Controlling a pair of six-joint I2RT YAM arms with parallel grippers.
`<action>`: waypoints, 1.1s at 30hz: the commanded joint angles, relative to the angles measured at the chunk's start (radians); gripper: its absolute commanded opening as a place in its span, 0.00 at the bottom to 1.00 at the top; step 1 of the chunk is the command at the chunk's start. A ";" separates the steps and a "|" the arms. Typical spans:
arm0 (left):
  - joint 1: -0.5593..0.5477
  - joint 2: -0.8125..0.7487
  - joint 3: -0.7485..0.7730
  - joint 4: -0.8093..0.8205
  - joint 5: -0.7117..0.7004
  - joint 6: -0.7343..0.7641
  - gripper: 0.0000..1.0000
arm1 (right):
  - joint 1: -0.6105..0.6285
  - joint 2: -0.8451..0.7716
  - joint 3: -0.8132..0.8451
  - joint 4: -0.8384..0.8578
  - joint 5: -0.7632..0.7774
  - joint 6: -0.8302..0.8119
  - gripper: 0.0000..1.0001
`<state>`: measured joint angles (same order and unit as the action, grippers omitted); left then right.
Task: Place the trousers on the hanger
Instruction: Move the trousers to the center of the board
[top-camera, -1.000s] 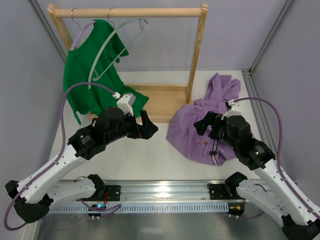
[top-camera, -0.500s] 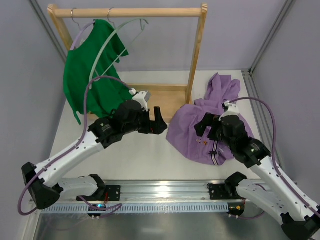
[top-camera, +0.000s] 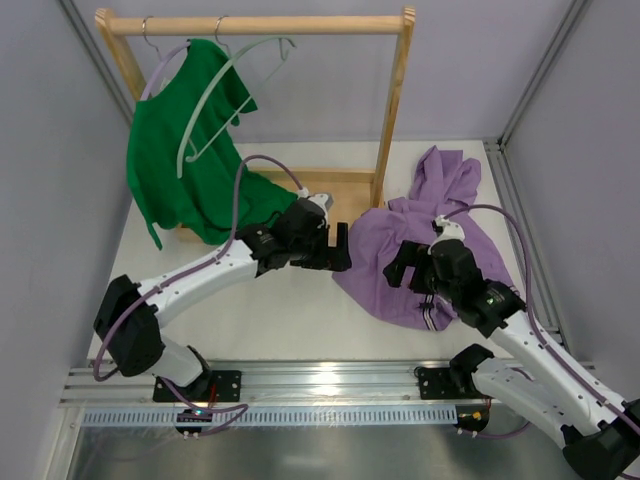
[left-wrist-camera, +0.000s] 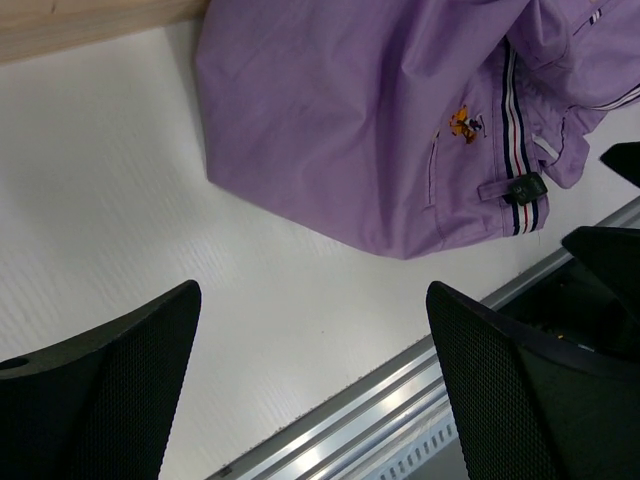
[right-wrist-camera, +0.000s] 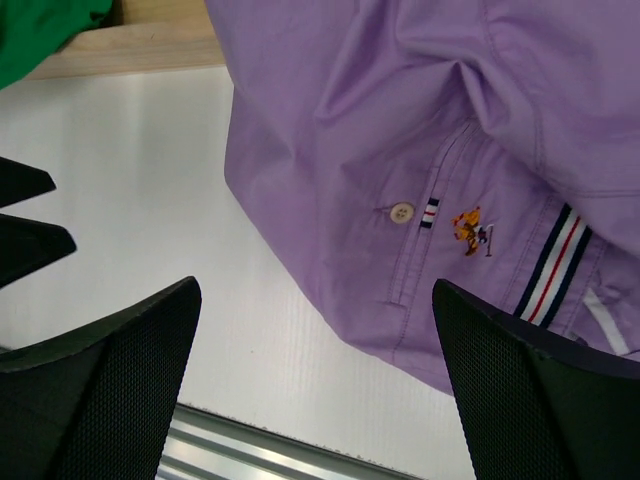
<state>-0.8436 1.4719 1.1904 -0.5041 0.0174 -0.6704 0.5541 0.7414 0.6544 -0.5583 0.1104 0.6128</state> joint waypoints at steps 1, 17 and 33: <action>0.003 0.034 0.005 0.076 0.039 -0.028 0.94 | -0.002 -0.017 0.080 -0.031 0.123 -0.066 1.00; 0.001 0.346 0.123 0.096 0.073 -0.126 0.84 | -0.147 0.214 0.169 0.076 0.277 -0.251 0.89; 0.003 0.426 0.121 0.088 0.098 -0.270 0.80 | -0.247 0.319 0.071 0.195 0.078 -0.237 0.78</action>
<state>-0.8436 1.8782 1.3254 -0.4381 0.0788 -0.8696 0.3103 1.0992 0.7376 -0.4175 0.2016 0.3794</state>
